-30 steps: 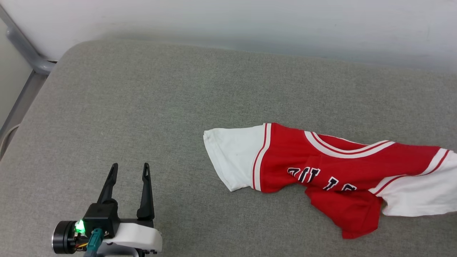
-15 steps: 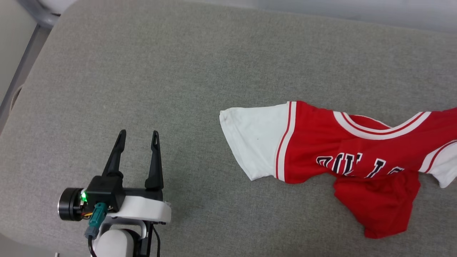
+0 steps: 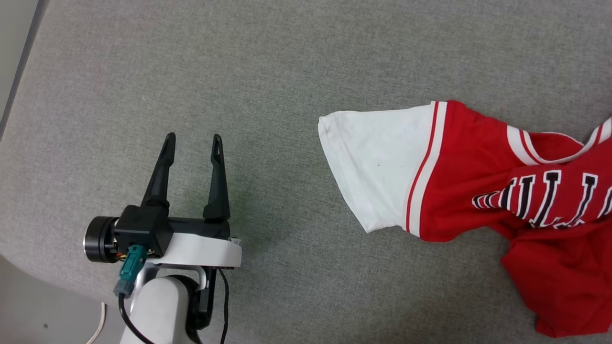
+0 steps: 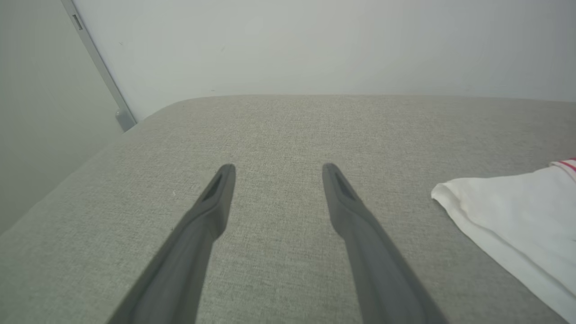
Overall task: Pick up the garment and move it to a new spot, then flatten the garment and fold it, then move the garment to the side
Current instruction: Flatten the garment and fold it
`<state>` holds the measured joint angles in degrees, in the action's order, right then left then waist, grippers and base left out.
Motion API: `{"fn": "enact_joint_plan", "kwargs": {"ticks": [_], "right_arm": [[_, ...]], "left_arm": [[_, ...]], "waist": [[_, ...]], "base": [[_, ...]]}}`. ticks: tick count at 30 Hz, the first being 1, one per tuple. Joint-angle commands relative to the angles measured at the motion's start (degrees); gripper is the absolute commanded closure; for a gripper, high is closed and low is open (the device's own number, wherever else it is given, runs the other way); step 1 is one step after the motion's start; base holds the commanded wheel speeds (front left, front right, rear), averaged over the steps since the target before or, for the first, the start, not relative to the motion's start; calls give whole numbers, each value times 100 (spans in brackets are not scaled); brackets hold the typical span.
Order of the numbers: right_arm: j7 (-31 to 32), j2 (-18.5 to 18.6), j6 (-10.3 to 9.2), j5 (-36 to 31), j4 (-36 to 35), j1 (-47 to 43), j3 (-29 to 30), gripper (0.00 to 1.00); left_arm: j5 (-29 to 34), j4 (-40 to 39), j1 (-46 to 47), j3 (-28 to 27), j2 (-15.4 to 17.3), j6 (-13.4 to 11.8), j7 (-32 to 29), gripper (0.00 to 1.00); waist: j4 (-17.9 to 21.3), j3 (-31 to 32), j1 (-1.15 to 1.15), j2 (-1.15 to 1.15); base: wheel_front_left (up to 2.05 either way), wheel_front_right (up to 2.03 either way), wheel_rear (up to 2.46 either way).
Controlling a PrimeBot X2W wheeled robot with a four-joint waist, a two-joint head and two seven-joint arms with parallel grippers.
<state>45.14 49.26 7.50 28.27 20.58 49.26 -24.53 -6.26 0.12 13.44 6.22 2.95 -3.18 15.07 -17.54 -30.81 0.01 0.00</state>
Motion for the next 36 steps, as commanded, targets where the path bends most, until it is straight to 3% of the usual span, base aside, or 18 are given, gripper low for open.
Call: {"fn": "enact_joint_plan", "kwargs": {"ticks": [1, 5, 6, 7, 15, 20, 24, 29, 36], "right_arm": [[65, -135, -2, 82, 244, 39, -203, 100], [-212, -287, -1, 333, 640, 181, -210, 100], [-359, -257, -1, 348, 684, 209, -193, 57], [-530, -203, -2, 363, 686, 211, -194, 0], [-1522, 79, -4, 955, 367, -157, 239, 0], [-1524, 465, -4, 1399, 15, -514, 740, 0], [-1020, 717, -4, 1810, -187, -687, 1119, 0], [220, 867, -4, 2210, -338, -820, 1272, 0], [1193, 676, -4, 1996, -365, -791, 1282, 0]], "left_arm": [[-2, -12, 64, 13, -8, -52, 14, 0], [24, 21, 9, -16, -7, -95, 14, 0], [43, 35, -21, -30, -8, -91, 14, 0], [55, 44, -45, -46, -8, -86, 14, 0], [168, 28, -283, -201, -9, -28, 14, 0], [249, -69, -438, -243, -7, -1, 14, 0], [301, -130, -503, -287, -7, 56, 14, 0], [315, -207, -529, -280, -8, 74, 14, 0], [267, -252, -358, -161, -9, 90, 14, 0]], "waist": [[-19, -21, -1, 0], [40, 81, -1, 0], [59, 129, -1, 0], [77, 185, -1, 0], [338, 635, -1, 0], [488, 841, -1, 0], [553, 871, -1, 0], [573, 781, -1, 0], [466, 505, -1, 0]], "base": [[0, 0, 0], [0, 0, 0], [0, 0, 0], [0, 0, 0], [0, 0, 0], [0, 0, 0], [0, 0, 0], [0, 0, 0], [0, 0, 0]]}}
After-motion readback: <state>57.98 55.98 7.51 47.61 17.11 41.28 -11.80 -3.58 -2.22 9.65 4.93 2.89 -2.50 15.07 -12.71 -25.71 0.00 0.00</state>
